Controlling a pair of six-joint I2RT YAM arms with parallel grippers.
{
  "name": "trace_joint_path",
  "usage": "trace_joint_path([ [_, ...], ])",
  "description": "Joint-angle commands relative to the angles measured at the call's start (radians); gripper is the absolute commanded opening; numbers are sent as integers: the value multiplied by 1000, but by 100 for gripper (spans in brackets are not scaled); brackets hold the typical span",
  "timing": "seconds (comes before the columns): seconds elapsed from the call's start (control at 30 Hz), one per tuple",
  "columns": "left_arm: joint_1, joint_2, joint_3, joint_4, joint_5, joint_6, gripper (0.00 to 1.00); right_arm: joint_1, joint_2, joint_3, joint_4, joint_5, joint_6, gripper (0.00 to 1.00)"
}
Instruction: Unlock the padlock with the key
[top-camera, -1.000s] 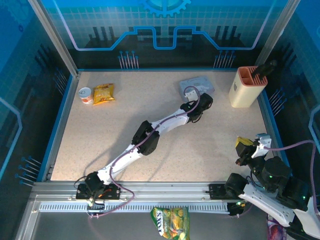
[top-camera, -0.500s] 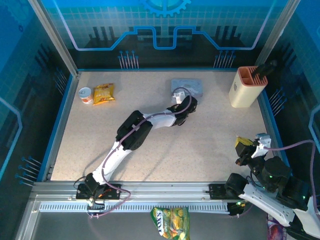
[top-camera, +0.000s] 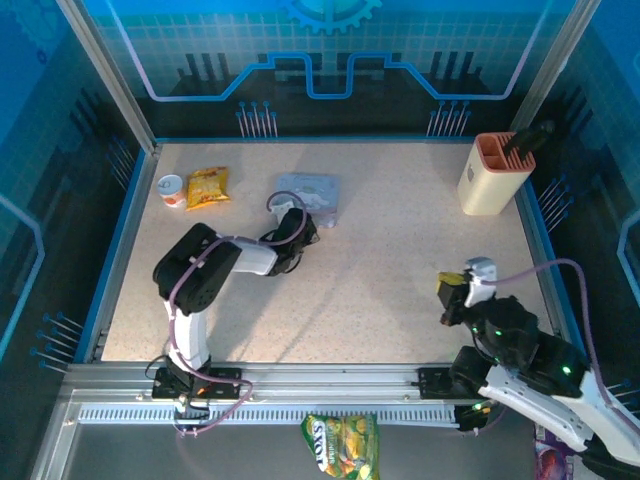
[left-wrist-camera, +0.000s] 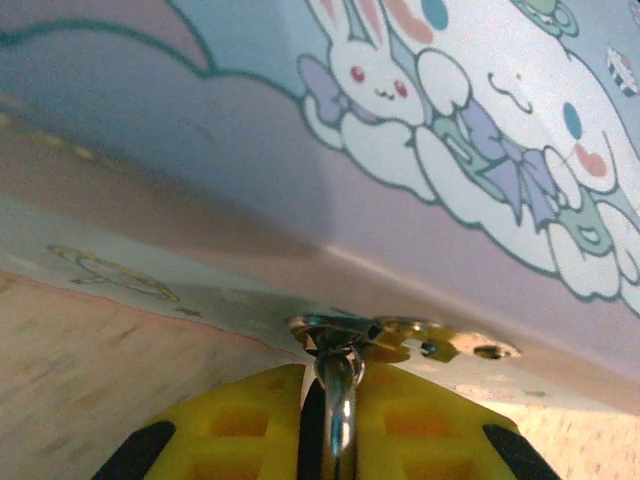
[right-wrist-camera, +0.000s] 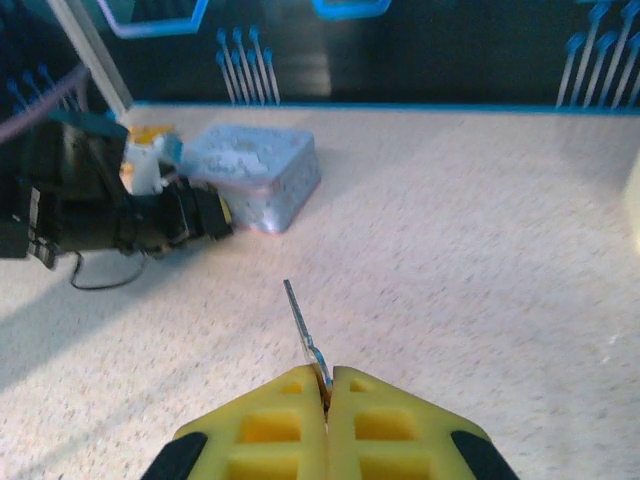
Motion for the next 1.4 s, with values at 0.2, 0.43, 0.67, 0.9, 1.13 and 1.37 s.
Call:
trace_joint_path([
  [0.2,-36,-247,-283,48,93,0,7,13,270,-121,357,-214,158,0],
  [0.43,-152,-349,-358,-8,109,-35,6,20,406,-177,437,-259,294,0],
  [0.67,-258,-316,-354,3,149,-77,10,31,404,-228,478,-263,348,0],
  [0.9,-266,-278,-430,221,161,-59,16,34,355,-239,451,-257,365,0],
  [1.13,-265,-262,-509,390,152,-76,33,38,308,-257,424,-238,405,0],
  [1.37,-265,-349,-545,311,128,-49,50,43,247,-297,446,-214,434,0],
])
